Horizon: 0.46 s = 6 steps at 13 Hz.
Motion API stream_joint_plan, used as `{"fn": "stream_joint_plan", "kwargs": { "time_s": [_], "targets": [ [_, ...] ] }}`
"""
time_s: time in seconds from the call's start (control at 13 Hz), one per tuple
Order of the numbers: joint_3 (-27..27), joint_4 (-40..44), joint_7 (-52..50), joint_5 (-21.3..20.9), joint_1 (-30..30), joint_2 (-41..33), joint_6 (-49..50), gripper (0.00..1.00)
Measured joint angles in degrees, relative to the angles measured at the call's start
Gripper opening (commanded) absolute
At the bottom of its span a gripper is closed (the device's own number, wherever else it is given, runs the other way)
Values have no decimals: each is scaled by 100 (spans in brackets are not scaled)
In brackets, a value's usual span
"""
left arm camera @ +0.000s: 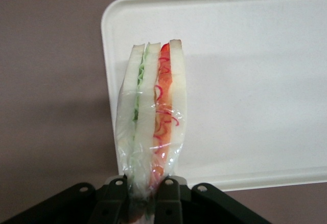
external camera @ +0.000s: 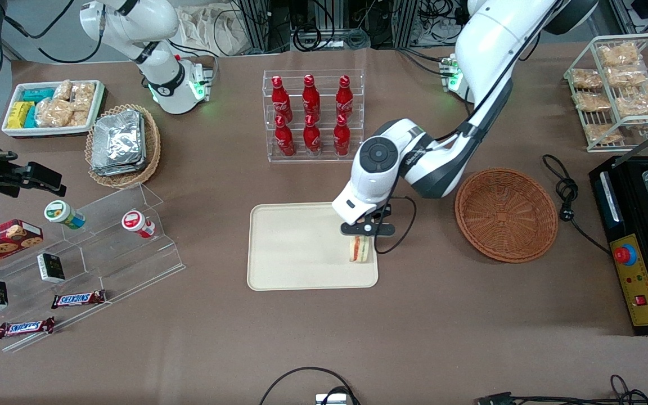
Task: Place sandwich from basket to tray
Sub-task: 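Carry the held sandwich over the cream tray with the left gripper, then lower the sandwich onto the tray and open the left gripper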
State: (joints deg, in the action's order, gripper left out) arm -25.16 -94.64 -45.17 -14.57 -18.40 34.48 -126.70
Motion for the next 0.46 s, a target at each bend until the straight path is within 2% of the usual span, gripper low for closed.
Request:
{"fn": "stream_joint_plan", "kwargs": {
  "time_s": [0.31, 0.46],
  "targets": [
    [10, 102, -98, -4, -39, 279, 0, 20],
    [10, 105, -102, -4, -57, 338, 0, 26]
  ]
}}
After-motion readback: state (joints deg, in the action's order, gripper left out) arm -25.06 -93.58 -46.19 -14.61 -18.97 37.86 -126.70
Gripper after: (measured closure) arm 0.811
